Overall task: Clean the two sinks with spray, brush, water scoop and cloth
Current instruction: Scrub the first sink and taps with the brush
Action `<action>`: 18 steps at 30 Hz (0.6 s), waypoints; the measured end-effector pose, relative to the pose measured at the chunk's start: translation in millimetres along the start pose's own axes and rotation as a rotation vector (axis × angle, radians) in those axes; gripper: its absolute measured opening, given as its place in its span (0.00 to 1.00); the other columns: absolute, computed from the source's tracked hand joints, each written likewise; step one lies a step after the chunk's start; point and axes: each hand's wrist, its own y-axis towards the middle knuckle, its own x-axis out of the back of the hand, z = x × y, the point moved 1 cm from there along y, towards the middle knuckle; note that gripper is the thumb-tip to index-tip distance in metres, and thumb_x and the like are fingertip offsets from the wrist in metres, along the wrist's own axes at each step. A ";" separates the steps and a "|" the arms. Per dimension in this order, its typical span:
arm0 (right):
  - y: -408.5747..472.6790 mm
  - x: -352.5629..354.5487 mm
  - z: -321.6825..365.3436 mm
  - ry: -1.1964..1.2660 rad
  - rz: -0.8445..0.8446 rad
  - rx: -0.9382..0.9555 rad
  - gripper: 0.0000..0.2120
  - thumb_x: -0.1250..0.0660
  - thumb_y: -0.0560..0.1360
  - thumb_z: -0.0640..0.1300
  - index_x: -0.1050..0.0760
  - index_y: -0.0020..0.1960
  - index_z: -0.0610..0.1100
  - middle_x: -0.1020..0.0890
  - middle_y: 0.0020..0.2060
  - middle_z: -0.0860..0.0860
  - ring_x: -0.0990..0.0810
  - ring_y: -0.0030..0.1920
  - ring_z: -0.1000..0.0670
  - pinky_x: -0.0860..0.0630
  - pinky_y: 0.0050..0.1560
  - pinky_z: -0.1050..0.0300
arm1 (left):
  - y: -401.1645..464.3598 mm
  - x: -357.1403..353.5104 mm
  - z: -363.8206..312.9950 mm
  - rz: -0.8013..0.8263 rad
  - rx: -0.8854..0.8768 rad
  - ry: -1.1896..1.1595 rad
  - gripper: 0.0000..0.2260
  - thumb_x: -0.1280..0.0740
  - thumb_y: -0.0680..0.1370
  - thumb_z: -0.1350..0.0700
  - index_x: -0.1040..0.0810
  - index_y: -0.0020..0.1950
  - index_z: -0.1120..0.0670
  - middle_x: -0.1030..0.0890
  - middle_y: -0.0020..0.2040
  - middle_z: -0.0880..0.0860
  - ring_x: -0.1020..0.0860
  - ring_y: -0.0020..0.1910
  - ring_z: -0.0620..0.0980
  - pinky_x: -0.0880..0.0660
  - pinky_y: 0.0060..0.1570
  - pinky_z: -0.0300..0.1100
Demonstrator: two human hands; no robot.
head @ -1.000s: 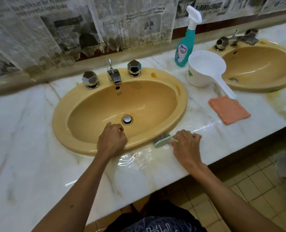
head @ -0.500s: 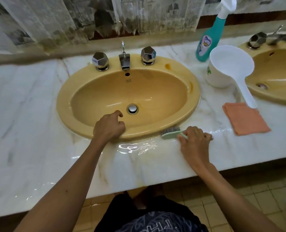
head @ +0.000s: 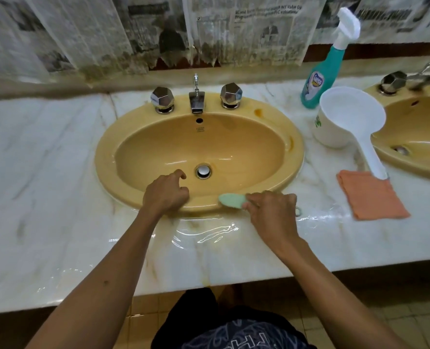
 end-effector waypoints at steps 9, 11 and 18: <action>67.0 30.8 -6.5 -0.358 0.199 -0.083 0.05 0.36 0.77 0.47 0.21 0.49 0.49 0.19 0.43 0.50 0.26 0.48 0.45 0.42 0.53 0.47 | -0.4 0.0 0.8 -0.056 0.034 -0.024 0.21 0.38 0.74 0.55 0.27 0.68 0.48 0.19 0.59 0.53 0.24 0.58 0.56 0.30 0.48 0.45; 72.1 16.9 15.7 -0.284 0.260 0.086 0.06 0.35 0.76 0.47 0.20 0.50 0.49 0.17 0.45 0.51 0.25 0.51 0.45 0.40 0.55 0.46 | 0.2 -0.7 1.7 -0.063 0.050 -0.029 0.21 0.38 0.74 0.55 0.26 0.67 0.48 0.19 0.59 0.53 0.24 0.59 0.56 0.30 0.49 0.45; 137.2 31.1 2.8 -0.361 0.589 0.208 0.03 0.36 0.74 0.43 0.30 0.46 0.48 0.22 0.45 0.50 0.25 0.52 0.45 0.41 0.63 0.40 | -1.4 -1.5 3.0 -0.154 0.075 -0.015 0.18 0.37 0.73 0.55 0.22 0.62 0.49 0.17 0.57 0.54 0.22 0.56 0.57 0.26 0.50 0.45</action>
